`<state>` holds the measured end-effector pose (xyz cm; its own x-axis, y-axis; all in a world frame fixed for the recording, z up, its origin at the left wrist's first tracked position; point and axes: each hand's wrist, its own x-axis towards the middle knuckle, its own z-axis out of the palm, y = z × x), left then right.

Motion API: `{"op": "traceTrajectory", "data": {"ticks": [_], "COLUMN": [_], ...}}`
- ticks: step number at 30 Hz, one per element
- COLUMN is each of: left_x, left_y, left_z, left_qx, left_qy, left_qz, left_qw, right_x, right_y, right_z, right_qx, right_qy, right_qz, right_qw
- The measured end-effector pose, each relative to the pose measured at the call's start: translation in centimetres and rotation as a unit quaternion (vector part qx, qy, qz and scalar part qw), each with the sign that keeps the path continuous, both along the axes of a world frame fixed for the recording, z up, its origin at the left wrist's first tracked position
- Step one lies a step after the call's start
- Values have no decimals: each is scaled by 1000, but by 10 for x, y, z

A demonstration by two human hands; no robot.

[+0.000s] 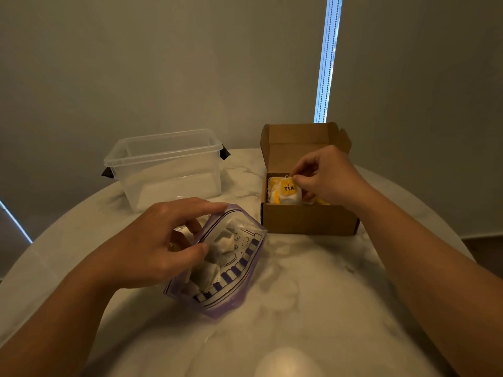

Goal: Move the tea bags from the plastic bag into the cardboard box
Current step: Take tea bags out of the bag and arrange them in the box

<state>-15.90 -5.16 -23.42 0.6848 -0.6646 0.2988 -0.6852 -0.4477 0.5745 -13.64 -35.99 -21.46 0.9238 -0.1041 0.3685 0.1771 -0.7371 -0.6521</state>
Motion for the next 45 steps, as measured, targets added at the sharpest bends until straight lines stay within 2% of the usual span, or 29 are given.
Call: {"op": "traceTrajectory", "data": {"ticks": [3,6,13,18,25,29,32,37,45], "left_x": [0,1,1,-1,-5,-7,-7,-7,-9], "left_y": [1,2,2,3,0,-1,-2,-4,-6], "left_z": [0,1,1,7,12,16,18,20,22], "left_qx": [-1,-1,1,8,12,11,9,-1,5], "left_qy": [-1,-7,-15,-29,-26,-28,-38,-51,-77], "left_qz": [0,-3,-9,-8,11,19,17,18,21], "left_qw": [1000,1000,1000,1000,1000,999,999,999,997], "right_x": [6,9,6,-15,-64,-81,-85,-84,-64], "right_y": [-2,-4,-8,-8,38,71,89,108,151], "right_z": [-1,-5,-7,0,5,-6,-18,-30,-55], "right_qx": [-94,-142,-164,-132,-15,-31,-65,-75,-11], "right_qy": [-5,-6,-16,-73,-84,-34,-23,-4,30], "right_qz": [-24,-45,-49,-64,94,192,229,222,171], "right_qw": [995,989,985,987,992,980,971,972,985]}}
